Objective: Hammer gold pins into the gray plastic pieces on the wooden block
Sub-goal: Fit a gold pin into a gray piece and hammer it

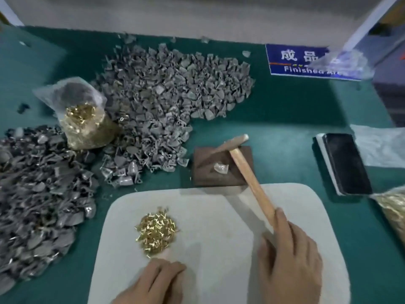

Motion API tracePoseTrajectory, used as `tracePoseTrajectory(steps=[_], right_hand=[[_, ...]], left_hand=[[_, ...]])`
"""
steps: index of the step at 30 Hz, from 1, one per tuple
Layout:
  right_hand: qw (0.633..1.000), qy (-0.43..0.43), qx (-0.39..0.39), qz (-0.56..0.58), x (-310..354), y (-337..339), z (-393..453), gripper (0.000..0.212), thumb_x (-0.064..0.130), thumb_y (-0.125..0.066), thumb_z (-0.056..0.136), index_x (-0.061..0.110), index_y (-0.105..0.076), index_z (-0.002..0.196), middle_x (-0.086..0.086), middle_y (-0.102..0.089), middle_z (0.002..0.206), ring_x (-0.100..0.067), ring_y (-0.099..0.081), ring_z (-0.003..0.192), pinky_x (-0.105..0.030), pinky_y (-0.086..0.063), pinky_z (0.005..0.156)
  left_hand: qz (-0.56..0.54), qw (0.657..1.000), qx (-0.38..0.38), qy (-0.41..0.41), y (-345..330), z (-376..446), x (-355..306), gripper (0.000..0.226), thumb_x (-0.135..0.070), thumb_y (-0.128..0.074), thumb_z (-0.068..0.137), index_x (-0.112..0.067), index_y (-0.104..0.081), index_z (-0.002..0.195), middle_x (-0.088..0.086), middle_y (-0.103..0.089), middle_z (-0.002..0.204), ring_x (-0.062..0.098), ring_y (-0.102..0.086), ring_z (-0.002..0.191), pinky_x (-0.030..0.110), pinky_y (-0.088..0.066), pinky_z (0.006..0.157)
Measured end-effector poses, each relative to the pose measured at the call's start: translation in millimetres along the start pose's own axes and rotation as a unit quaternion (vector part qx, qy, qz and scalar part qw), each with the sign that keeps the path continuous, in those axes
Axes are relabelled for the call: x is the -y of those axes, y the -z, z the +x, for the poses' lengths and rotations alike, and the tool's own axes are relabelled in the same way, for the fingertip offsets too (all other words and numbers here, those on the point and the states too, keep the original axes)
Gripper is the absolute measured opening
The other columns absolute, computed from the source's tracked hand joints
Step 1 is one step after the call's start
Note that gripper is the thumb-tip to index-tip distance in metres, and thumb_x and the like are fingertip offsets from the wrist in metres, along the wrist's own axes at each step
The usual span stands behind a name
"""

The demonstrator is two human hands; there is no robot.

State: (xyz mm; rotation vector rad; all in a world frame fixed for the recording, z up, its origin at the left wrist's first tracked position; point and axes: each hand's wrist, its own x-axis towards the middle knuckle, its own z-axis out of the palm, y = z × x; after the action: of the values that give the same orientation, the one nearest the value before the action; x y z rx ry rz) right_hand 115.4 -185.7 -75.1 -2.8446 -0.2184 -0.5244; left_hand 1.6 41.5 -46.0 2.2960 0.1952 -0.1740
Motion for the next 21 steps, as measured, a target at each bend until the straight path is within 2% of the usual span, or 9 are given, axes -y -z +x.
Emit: tracePoseTrajectory(steps=[1, 2, 3, 6, 8, 14, 17, 19, 21], right_hand=[[1.0, -0.009, -0.013, 0.002, -1, -7, 0, 0.052, 0.035, -0.049, 0.097, 0.022, -0.053, 0.148, -0.012, -0.064, 0.121, -0.038, -0.059, 0.099, -0.048, -0.047, 0.08], [1.0, -0.005, -0.028, 0.014, -3, -13, -3, 0.051, 0.035, -0.05, 0.099, 0.023, -0.051, 0.149, -0.01, -0.062, 0.123, -0.036, -0.057, 0.102, -0.048, -0.045, 0.082], [0.999, 0.002, -0.031, 0.02, -6, -16, -9, 0.052, 0.035, -0.051, 0.1, 0.024, -0.049, 0.151, -0.008, -0.06, 0.124, -0.035, -0.055, 0.103, -0.047, -0.043, 0.083], [0.999, 0.018, 0.003, 0.033, -11, -21, -14, 0.059, 0.028, -0.054, 0.095, 0.022, -0.045, 0.152, -0.008, -0.056, 0.123, -0.036, -0.051, 0.104, -0.046, -0.038, 0.082], [0.998, 0.014, 0.027, 0.046, -12, -16, -12, 0.06, 0.024, -0.057, 0.092, 0.016, -0.048, 0.151, -0.011, -0.058, 0.121, -0.037, -0.05, 0.103, -0.047, -0.038, 0.08], [0.999, 0.013, 0.029, 0.042, -4, -7, -10, 0.06, 0.015, -0.069, 0.09, 0.013, -0.052, 0.147, -0.011, -0.061, 0.112, -0.034, -0.053, 0.095, -0.046, -0.045, 0.076], [0.999, 0.013, 0.021, 0.04, -2, -5, -10, 0.058, 0.012, -0.07, 0.089, 0.012, -0.054, 0.145, -0.011, -0.062, 0.108, -0.035, -0.054, 0.092, -0.045, -0.046, 0.073], [0.999, 0.005, 0.01, 0.048, -2, -4, -9, 0.058, 0.001, -0.068, 0.088, 0.013, -0.055, 0.144, -0.013, -0.062, 0.103, -0.036, -0.055, 0.087, -0.043, -0.043, 0.069], [0.999, -0.002, -0.003, 0.052, -5, -3, -9, 0.061, -0.007, -0.067, 0.086, 0.013, -0.056, 0.143, -0.015, -0.062, 0.101, -0.037, -0.055, 0.083, -0.037, -0.036, 0.066]], left_hand=[[-0.014, 0.998, -0.041, 0.041, -13, -4, -2, 0.032, -0.045, -0.026, 0.105, -0.041, -0.058, 0.109, -0.015, -0.063, 0.084, 0.012, -0.062, 0.061, 0.021, -0.05, 0.047], [-0.012, 0.999, -0.044, 0.023, -16, -7, 1, 0.016, -0.039, -0.045, 0.096, -0.042, -0.058, 0.102, -0.018, -0.062, 0.081, 0.009, -0.053, 0.048, 0.016, -0.043, 0.041], [0.06, 0.992, -0.115, 0.001, -27, -6, 9, 0.014, -0.036, -0.052, 0.089, -0.041, -0.06, 0.1, -0.018, -0.062, 0.082, 0.008, -0.049, 0.044, 0.015, -0.04, 0.04], [0.139, 0.965, -0.219, -0.027, -43, -8, 17, 0.014, -0.036, -0.057, 0.088, -0.039, -0.066, 0.097, -0.017, -0.065, 0.086, 0.01, -0.056, 0.048, 0.016, -0.041, 0.045], [0.152, 0.959, -0.241, -0.014, -44, -8, 16, 0.014, -0.032, -0.061, 0.087, -0.036, -0.073, 0.093, -0.015, -0.066, 0.088, 0.013, -0.064, 0.054, 0.02, -0.044, 0.045], [0.14, 0.96, -0.241, -0.034, -41, -9, 10, 0.023, -0.042, -0.051, 0.089, -0.033, -0.072, 0.093, -0.017, -0.062, 0.093, 0.011, -0.065, 0.057, 0.029, -0.047, 0.037], [0.141, 0.959, -0.239, -0.048, -45, -12, 12, 0.007, -0.035, -0.064, 0.089, -0.033, -0.07, 0.093, -0.019, -0.06, 0.093, 0.008, -0.061, 0.055, 0.028, -0.046, 0.038], [0.139, 0.964, -0.225, -0.039, -45, -12, 14, 0.016, -0.026, -0.077, 0.084, -0.034, -0.068, 0.094, -0.021, -0.059, 0.095, 0.007, -0.059, 0.056, 0.029, -0.047, 0.041], [0.149, 0.962, -0.228, -0.036, -45, -13, 16, 0.018, -0.026, -0.076, 0.085, -0.035, -0.065, 0.096, -0.023, -0.059, 0.099, 0.005, -0.059, 0.058, 0.029, -0.048, 0.044]])
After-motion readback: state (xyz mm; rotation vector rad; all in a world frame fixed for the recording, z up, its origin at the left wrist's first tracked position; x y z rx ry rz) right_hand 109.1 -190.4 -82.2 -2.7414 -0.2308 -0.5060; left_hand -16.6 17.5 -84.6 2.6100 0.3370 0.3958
